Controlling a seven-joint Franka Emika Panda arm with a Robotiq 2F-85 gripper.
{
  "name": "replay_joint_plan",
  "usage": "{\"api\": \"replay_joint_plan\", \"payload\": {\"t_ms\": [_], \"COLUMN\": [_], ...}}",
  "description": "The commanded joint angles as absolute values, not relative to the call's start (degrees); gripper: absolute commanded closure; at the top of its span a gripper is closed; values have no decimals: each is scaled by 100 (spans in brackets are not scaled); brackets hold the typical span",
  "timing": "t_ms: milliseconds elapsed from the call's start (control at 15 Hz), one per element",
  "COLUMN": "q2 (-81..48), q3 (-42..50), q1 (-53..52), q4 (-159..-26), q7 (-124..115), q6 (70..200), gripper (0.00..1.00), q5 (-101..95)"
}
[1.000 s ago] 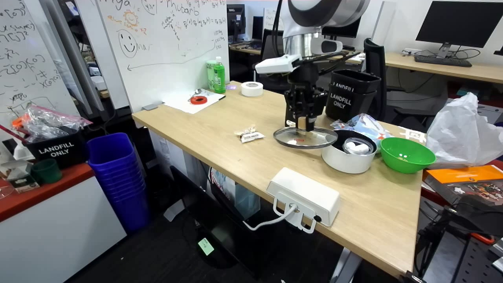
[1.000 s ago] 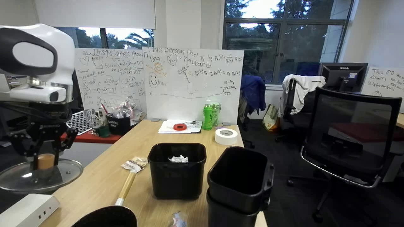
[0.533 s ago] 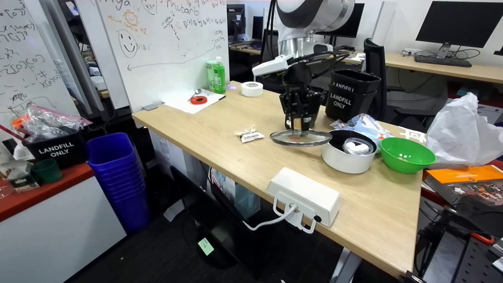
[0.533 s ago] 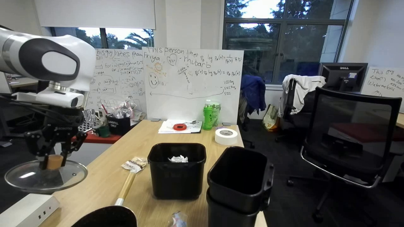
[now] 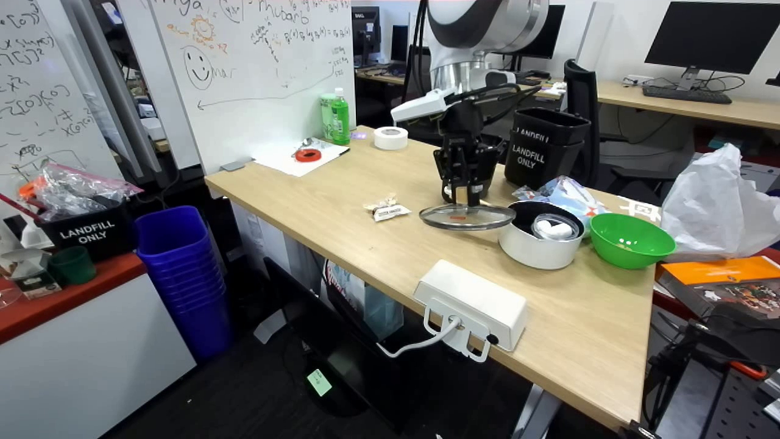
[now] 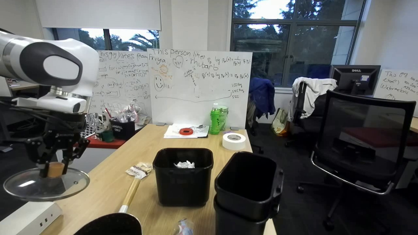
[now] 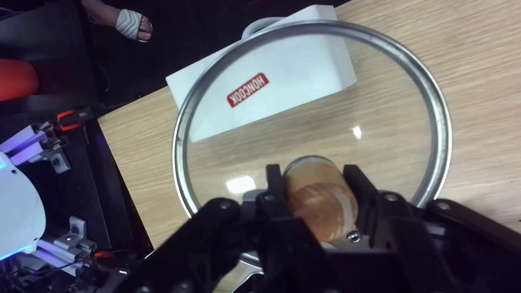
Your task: Uncover the white pot
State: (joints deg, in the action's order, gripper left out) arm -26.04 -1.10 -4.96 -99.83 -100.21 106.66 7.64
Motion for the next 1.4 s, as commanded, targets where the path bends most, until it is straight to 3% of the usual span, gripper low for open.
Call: {"api": "replay_joint_plan", "payload": {"t_ms": [0,733,1333], "q2": [-2672,-3287,-3730], "q3": [-16,305,666], "q1": [-539,-694,-945], "q4": [-10067,-10250,-10160], "q7": [-10211,-12256,-14083], "q6": [10813,12712,13027], "gripper": [84,84,84], "q5": [967,1095,584]}}
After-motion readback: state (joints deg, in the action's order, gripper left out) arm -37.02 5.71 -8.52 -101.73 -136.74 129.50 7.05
